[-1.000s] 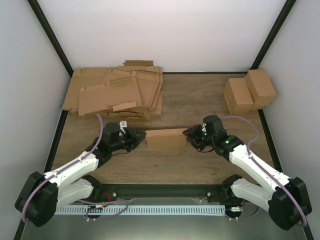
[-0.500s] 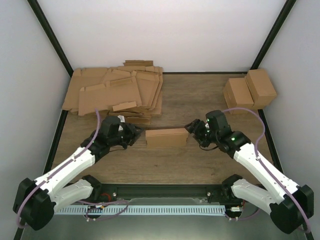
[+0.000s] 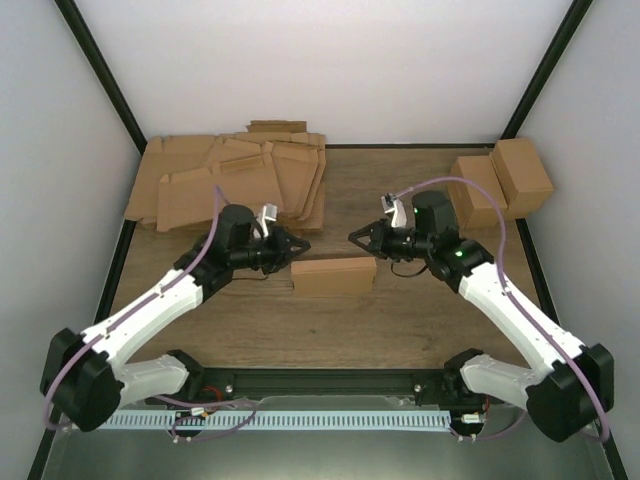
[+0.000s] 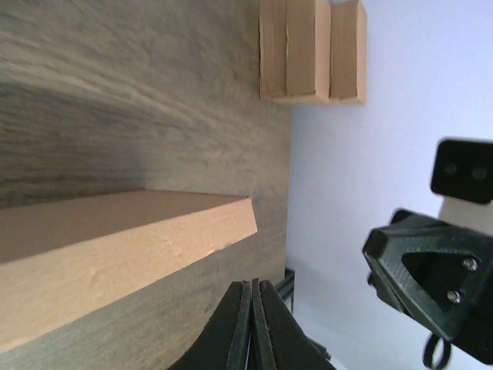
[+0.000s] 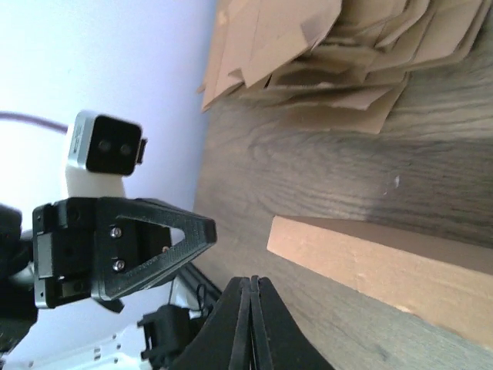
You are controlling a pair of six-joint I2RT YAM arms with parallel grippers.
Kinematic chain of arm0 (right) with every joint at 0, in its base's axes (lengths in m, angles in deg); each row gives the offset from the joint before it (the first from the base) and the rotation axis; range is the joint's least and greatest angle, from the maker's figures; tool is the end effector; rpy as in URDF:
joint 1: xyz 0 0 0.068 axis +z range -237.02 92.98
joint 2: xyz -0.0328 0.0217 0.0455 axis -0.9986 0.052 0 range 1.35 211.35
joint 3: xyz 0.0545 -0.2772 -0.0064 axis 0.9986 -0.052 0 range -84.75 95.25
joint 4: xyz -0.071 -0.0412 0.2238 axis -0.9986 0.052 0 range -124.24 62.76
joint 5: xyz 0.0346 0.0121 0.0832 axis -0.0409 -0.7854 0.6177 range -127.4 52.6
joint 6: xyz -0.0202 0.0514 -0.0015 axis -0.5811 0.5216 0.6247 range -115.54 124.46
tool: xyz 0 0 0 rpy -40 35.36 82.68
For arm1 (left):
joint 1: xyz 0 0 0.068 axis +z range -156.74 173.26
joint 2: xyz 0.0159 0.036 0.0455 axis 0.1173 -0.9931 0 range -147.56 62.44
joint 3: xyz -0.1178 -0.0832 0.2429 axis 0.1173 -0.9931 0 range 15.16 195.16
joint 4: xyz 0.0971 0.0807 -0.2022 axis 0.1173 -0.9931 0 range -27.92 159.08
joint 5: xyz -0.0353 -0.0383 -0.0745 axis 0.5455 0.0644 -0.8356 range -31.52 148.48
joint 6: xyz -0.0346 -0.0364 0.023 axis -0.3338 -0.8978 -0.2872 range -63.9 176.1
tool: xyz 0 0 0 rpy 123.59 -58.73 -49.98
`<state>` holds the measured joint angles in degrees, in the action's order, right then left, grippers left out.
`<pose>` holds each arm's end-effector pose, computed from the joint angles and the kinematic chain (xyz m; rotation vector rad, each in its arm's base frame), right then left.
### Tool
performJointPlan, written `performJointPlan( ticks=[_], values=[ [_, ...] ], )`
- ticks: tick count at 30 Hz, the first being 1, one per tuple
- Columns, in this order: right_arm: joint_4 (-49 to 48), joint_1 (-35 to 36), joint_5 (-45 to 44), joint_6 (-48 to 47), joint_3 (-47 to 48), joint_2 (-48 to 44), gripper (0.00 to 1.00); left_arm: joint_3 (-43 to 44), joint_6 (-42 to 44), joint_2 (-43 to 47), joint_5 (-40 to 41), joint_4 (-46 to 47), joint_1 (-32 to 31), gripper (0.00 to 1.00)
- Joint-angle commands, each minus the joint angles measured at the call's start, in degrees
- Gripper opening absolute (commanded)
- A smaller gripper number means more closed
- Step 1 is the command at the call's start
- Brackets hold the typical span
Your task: Fold the paper box
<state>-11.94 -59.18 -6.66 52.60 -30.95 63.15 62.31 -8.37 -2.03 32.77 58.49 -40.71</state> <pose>0.1757 0.1144 0.3301 0.0482 2.3208 1.3066 0.1778 -0.1396 0.3021 -0.3073 2.3573 -1.4245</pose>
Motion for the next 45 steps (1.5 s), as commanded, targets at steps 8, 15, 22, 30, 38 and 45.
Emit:
performJointPlan(
  ticks=[8, 15, 22, 30, 38, 45],
  values=[
    [-11.4, -9.0, 21.7, -4.7, -7.3, 6.3, 0.01, -4.2, 2.7, -9.3, -14.2, 15.6, 0.8, 0.04],
    [-11.2, -15.4, 27.4, -8.2, -10.8, 7.2, 0.01, -8.5, 4.6, -8.2, -16.6, 15.2, 6.4, 0.04],
    [-13.4, -15.5, 28.0, -9.2, -11.7, 11.0, 0.01, -7.8, 6.8, -10.7, -17.8, 13.7, 6.6, 0.04],
    [-20.1, -15.5, 26.2, -9.1, -19.1, 16.1, 0.01, -12.1, 8.8, -13.3, -13.8, 12.1, 6.6, 0.04],
    [-11.4, -15.5, 23.5, -13.9, -12.3, 11.8, 0.01, -6.6, 10.7, -10.1, -12.7, 5.5, 6.6, 0.04],
    [-3.6, -15.4, 23.4, -18.0, -5.8, 9.0, 0.02, 0.8, 13.8, -9.4, -13.6, -1.6, 5.4, 0.08]
  ],
)
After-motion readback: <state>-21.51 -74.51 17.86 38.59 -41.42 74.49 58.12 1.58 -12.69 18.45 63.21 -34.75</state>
